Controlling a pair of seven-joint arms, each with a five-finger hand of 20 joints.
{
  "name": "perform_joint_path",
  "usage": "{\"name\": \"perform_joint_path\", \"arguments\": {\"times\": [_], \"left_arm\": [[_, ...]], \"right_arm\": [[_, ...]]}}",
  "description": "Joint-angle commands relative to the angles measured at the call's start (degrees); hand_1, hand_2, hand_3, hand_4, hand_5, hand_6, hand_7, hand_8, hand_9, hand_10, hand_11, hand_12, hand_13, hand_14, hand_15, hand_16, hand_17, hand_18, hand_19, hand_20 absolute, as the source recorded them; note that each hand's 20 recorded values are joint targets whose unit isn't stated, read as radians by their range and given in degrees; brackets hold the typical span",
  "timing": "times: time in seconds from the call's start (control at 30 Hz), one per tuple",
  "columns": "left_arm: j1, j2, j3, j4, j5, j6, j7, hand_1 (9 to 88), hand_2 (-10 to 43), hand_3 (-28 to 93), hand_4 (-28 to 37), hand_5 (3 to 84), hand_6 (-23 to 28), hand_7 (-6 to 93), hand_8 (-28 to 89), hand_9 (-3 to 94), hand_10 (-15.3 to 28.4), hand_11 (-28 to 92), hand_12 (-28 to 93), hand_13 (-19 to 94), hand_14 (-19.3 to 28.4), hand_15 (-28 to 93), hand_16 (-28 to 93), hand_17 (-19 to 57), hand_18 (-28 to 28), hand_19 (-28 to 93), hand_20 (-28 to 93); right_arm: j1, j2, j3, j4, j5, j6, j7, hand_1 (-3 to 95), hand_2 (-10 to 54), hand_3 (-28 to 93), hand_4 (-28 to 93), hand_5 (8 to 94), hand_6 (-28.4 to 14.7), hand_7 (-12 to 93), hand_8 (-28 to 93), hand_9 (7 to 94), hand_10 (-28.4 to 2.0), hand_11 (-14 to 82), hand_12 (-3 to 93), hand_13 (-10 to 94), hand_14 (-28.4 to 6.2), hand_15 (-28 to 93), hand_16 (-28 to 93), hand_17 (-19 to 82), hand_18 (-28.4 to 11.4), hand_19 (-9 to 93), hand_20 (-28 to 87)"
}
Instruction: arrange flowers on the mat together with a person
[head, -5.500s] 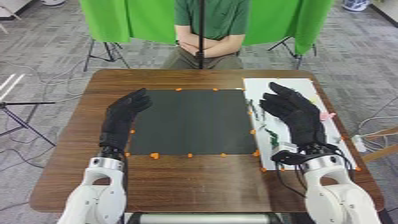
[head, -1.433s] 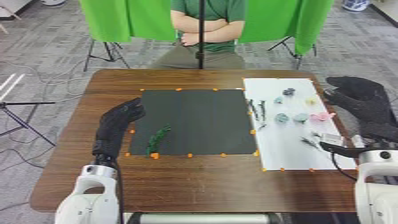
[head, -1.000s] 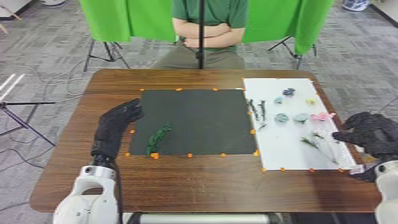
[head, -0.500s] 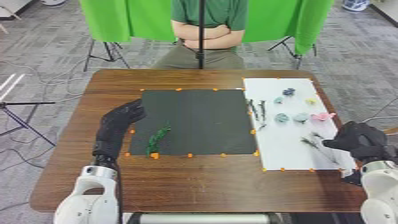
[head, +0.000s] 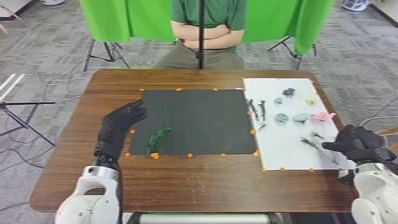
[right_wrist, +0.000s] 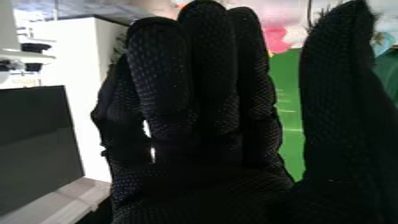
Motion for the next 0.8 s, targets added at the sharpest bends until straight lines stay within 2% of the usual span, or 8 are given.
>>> {"name": "perform_joint_path", "arguments": {"times": [0.03,0.07,0.2,0.5,0.6,0.67,0.8], "left_arm": [[0.8,-0.44,0.22,0.28,-0.24,-0.11,-0.67,27.5,1.5,66,-19.9,48.8,4.8,14.7,-6,45.7,14.1,19,13,37,18.9,22,1,6.3,11.9,10,17],[0.8,-0.52,0.15,0.33,-0.3,-0.17,-0.68,27.5,1.5,66,-19.9,48.8,4.8,14.7,-6,45.7,14.2,19,13,37,19.0,22,1,6.3,11.9,10,17],[0.7,-0.74,0.13,0.36,-0.25,-0.47,-0.88,27.5,1.7,66,-20.0,48.7,4.8,14.8,-6,45.7,14.2,19,13,37,19.0,22,1,6.3,11.9,10,17],[1.0,-0.32,-0.25,0.18,-0.87,0.02,-1.21,27.6,1.8,66,-19.8,48.7,4.8,14.8,-6,45.5,14.1,19,13,37,19.0,22,1,6.3,12.0,10,17],[1.0,-0.22,-0.47,0.26,-0.83,0.05,-1.1,27.7,2.3,65,-19.7,48.4,4.8,14.7,-6,45.3,14.1,19,13,37,18.8,22,1,6.2,12.0,10,17],[1.2,-0.12,-0.78,0.29,-0.67,0.19,-1.14,27.7,2.4,65,-19.6,48.3,4.9,14.7,-6,45.3,14.1,19,13,37,18.8,22,1,6.2,12.0,10,17],[2.0,-0.17,-1.37,0.22,-0.72,1.01,-1.24,28.4,3.8,65,-19.3,48.1,4.4,14.9,-6,45.2,14.1,19,13,37,18.8,22,1,6.1,12.1,11,17]], "right_arm": [[0.4,-0.5,-1.0,1.1,5.6,2.3,-2.8,76.0,-9.5,-17,16,78.9,3.4,27,11,89.4,-9.0,30.1,26.5,78,-9.0,56,35,34,-20.8,71,58],[0.7,-0.6,-1.2,1.3,5.5,2.8,-3.2,80.1,-9.5,-25,24,80.0,3.6,27,11,90.4,-8.7,29.8,26.5,78,-9.0,57,35,35,-20.6,71,58],[0.8,-0.6,-1.8,0.4,7.9,4.1,-2.8,83.8,-9.5,-28,34,83.3,4.4,29,11,93.3,-7.8,30.3,26.0,80,-8.6,58,36,36,-20.4,73,58],[2.9,-4.7,-4.8,-11.1,11.4,8.6,2.1,85.0,-9.5,-28,39,85.0,3.6,29,11,93.7,-8.9,35.2,26.6,79,-9.4,63,40,36,-20.9,74,59],[4.9,-7.2,-8.6,-14.5,12.3,7.9,3.0,85.3,-9.5,-28,41,85.0,3.1,30,11,93.5,-9.1,36.8,27.9,78,-10.2,65,42,35,-21.4,74,59],[6.2,-10.0,-11.6,-16.0,12.0,7.2,3.3,85.4,-9.5,-28,42,85.1,2.7,30,11,92.9,-9.2,39.1,29.2,77,-10.6,67,43,35,-21.8,75,59],[9.1,-15.4,-19.9,-15.9,10.9,9.8,3.8,85.5,-9.5,-28,43,85.4,2.0,31,11,92.1,-9.4,41.9,30.2,75,-11.7,71,44,35,-22.1,75,60]]}}
